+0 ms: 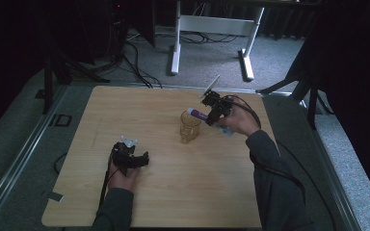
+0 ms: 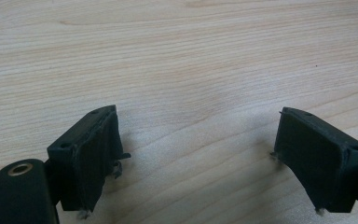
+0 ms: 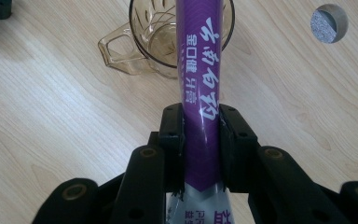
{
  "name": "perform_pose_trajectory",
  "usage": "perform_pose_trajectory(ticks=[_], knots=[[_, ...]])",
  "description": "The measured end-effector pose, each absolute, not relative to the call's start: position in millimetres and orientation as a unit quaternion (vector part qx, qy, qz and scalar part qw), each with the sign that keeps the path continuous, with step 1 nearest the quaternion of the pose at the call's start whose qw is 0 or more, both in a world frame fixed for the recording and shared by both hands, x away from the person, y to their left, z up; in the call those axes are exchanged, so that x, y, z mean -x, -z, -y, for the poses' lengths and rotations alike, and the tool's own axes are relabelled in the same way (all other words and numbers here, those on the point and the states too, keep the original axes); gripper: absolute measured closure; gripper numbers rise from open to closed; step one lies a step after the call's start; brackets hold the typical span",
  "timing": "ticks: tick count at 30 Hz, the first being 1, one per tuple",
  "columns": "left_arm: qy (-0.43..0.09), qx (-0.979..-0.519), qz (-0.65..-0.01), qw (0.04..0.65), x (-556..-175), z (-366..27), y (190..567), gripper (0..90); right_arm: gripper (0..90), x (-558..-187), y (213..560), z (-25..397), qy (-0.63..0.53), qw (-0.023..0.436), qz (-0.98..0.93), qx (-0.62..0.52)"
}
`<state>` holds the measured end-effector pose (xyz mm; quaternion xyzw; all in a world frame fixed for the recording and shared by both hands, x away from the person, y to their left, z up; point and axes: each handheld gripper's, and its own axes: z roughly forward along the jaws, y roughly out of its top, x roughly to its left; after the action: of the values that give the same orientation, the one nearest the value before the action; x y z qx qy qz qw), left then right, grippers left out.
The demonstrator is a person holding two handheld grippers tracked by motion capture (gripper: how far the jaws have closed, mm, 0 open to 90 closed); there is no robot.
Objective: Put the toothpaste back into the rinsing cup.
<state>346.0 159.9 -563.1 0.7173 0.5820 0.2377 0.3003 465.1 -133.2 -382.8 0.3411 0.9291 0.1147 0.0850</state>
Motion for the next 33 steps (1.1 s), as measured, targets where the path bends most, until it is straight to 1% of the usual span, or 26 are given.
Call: perform_pose_trajectory(ticks=[33], knots=[[-0.237,-0.718,-0.582,0.3,-345.9,-159.9,563.1,14.0,73.1,-470.6,384.4,126.9,-0.127,0.083,-0.924,-0.351]])
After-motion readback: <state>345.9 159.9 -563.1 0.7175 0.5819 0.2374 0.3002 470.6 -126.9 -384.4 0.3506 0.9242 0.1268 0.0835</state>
